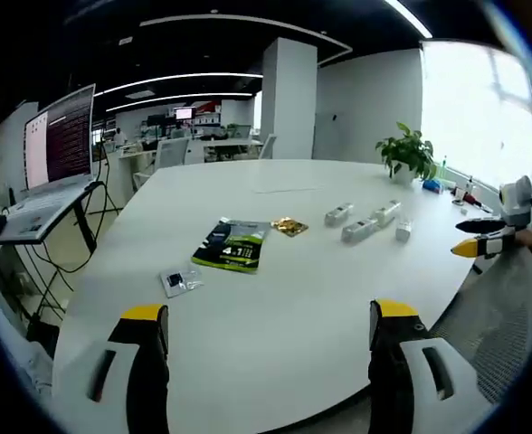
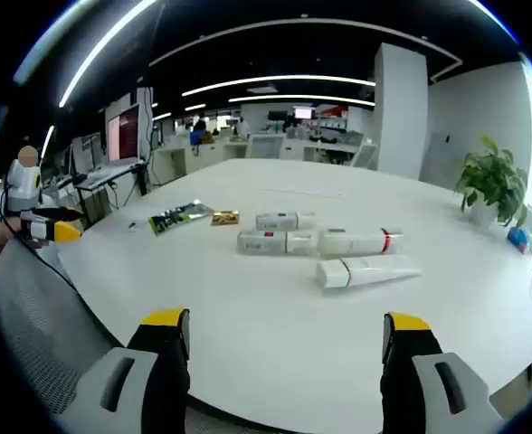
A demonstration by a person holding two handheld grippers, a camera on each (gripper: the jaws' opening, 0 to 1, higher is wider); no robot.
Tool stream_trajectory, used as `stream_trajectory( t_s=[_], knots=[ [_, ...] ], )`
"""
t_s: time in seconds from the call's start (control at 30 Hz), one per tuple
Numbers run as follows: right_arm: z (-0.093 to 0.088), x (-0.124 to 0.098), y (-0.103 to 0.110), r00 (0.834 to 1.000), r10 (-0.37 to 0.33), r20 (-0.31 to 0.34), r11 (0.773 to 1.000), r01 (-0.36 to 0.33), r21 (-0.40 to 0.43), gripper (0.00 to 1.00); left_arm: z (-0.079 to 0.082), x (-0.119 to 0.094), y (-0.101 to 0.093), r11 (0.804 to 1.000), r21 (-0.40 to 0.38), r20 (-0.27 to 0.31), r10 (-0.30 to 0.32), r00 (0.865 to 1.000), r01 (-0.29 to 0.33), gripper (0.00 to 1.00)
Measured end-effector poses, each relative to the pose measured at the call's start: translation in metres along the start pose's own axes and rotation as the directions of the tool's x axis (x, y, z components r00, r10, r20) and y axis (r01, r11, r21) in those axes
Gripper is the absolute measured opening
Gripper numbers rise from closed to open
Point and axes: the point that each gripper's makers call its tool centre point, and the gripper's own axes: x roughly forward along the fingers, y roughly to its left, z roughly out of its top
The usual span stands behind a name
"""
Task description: Arrange the skincare products in the storage area until every visible bottle or jar stands upright without overlapping.
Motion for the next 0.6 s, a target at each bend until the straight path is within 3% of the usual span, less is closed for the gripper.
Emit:
stream_trajectory(
  t_s=[0.6],
  knots=[
    [-0.0013,0.0006,-0.0004,1.0,0.0,-0.002,1.0,0.0,0.002,0.9,-0.0002,-0.0006,-0.0017,1.0,-0.003,-0.002,0.0,1.0,0.0,0.85]
  ],
)
